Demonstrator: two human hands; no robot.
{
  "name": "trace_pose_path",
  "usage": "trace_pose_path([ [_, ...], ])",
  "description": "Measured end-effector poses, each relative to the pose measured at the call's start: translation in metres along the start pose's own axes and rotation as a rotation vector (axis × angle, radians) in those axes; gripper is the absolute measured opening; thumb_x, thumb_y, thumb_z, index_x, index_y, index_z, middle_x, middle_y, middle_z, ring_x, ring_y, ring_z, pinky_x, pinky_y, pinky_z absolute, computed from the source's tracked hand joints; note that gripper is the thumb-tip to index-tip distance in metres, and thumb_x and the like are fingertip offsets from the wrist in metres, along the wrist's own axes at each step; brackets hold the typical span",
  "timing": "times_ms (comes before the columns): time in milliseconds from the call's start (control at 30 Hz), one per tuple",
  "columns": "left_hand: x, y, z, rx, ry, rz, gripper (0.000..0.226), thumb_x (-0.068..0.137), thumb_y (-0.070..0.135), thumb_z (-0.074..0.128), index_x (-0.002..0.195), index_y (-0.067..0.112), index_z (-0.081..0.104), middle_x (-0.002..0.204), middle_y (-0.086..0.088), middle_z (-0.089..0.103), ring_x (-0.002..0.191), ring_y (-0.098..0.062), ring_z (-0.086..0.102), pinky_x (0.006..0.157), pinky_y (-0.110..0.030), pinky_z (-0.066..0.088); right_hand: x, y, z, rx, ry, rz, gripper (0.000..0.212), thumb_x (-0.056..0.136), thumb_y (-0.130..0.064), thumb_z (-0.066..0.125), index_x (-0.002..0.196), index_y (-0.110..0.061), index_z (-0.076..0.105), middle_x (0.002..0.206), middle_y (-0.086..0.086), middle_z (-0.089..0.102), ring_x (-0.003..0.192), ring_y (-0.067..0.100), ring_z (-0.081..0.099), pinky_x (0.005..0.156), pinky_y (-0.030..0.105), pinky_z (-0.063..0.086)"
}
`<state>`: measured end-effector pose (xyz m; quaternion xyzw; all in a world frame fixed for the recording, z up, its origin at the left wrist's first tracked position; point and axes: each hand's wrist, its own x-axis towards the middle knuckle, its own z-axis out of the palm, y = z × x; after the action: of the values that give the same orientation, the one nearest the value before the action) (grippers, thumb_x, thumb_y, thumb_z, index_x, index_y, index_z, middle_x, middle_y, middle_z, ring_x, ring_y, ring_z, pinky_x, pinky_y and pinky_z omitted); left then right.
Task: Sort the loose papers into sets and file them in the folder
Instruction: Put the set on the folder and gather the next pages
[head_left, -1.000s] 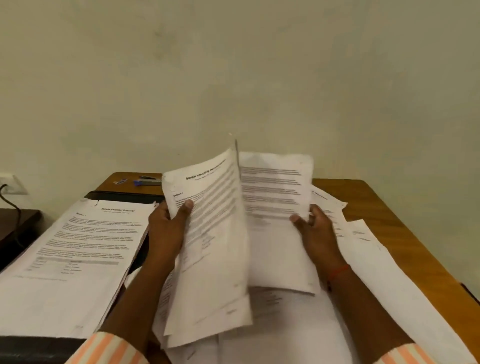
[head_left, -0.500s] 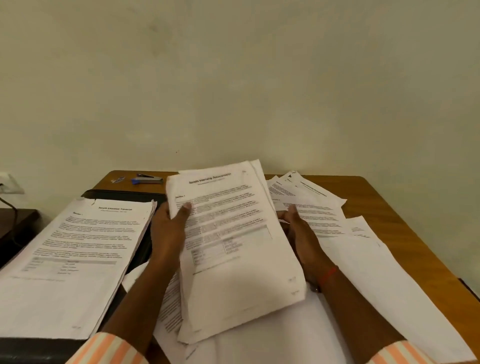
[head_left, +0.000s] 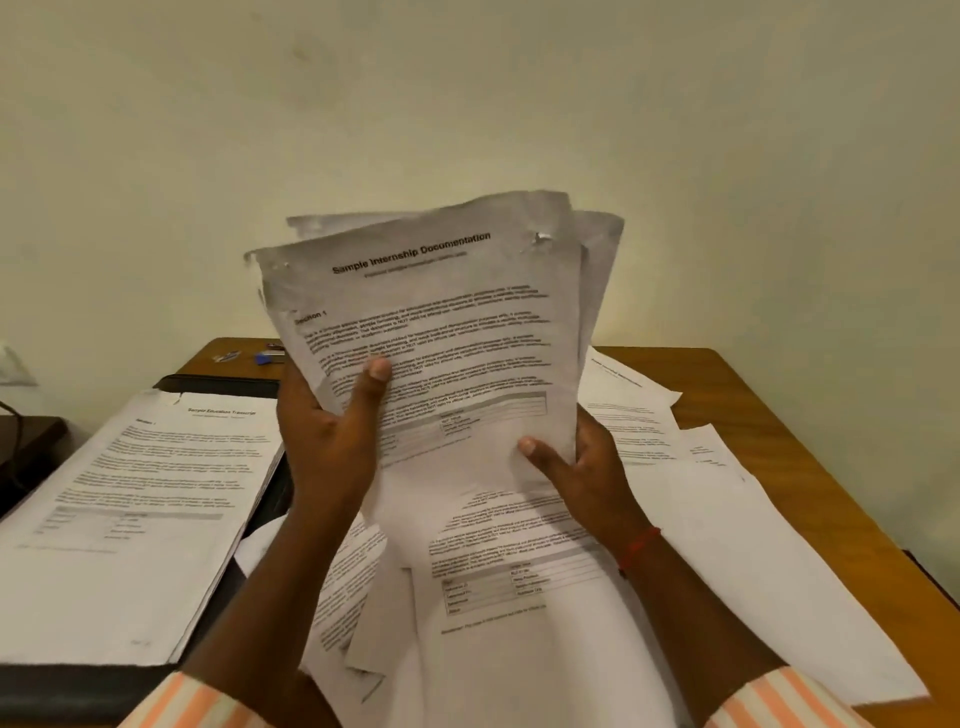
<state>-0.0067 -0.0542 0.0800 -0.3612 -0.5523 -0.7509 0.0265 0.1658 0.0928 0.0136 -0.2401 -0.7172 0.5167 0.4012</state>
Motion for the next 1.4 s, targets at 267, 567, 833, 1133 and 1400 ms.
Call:
trace_pose_path([
  [267, -0.009, -0.027, 0.005, 0.047, -0.032, -0.052, 0.05, 0.085, 0.034, 0.079, 0.126, 0.019, 0.053, 0.11, 0.016, 0.067, 0.1, 0.004, 0.068, 0.073, -0.013, 0.056, -0.002, 0.006, -0.005, 0.026, 0.035, 0.012, 0.038, 0.084, -0.031, 0.071, 0.121, -0.022, 0.065, 0.116, -0.006, 0.072, 0.106, 0.01, 0.069, 0.089, 0.03, 0.059],
  [567, -0.008, -0.049, 0.002, 0.237, -0.122, -0.13, 0.033, 0.095, 0.028, 0.068, 0.123, 0.022, 0.052, 0.103, 0.029, 0.055, 0.085, 0.029, 0.055, 0.064, 0.003, 0.043, 0.001, 0.013, -0.011, -0.168, -0.111, 0.026, 0.032, 0.099, -0.044, 0.056, 0.119, -0.02, 0.065, 0.114, -0.002, 0.072, 0.107, 0.014, 0.067, 0.088, 0.029, 0.056],
  [833, -0.005, -0.087, -0.011, 0.297, -0.429, -0.492, 0.025, 0.092, 0.03, 0.073, 0.115, 0.031, 0.064, 0.103, 0.016, 0.07, 0.093, -0.01, 0.07, 0.087, -0.039, 0.059, 0.019, 0.02, -0.119, -1.131, -0.069, 0.4, 0.022, 0.089, -0.016, 0.064, 0.107, -0.025, 0.072, 0.118, 0.005, 0.07, 0.109, 0.027, 0.062, 0.096, 0.041, 0.05],
  [1133, -0.012, -0.102, -0.009, 0.43, -0.485, -0.495, 0.028, 0.092, 0.033, 0.073, 0.117, 0.026, 0.063, 0.108, 0.008, 0.068, 0.092, -0.009, 0.066, 0.073, -0.023, 0.05, 0.016, 0.016, -0.125, -1.115, -0.275, 0.552, 0.029, 0.083, -0.022, 0.071, 0.105, -0.035, 0.059, 0.121, -0.005, 0.06, 0.118, 0.024, 0.054, 0.107, 0.051, 0.04],
  [1400, -0.01, -0.1, -0.011, 0.384, -0.518, -0.482, 0.024, 0.094, 0.033, 0.07, 0.116, 0.032, 0.059, 0.106, 0.015, 0.065, 0.091, -0.001, 0.062, 0.071, -0.019, 0.047, 0.017, 0.023, -0.123, -1.0, 0.407, 0.28, 0.008, 0.096, -0.02, 0.062, 0.097, -0.017, 0.069, 0.099, 0.01, 0.071, 0.081, 0.025, 0.059, 0.072, 0.03, 0.043],
])
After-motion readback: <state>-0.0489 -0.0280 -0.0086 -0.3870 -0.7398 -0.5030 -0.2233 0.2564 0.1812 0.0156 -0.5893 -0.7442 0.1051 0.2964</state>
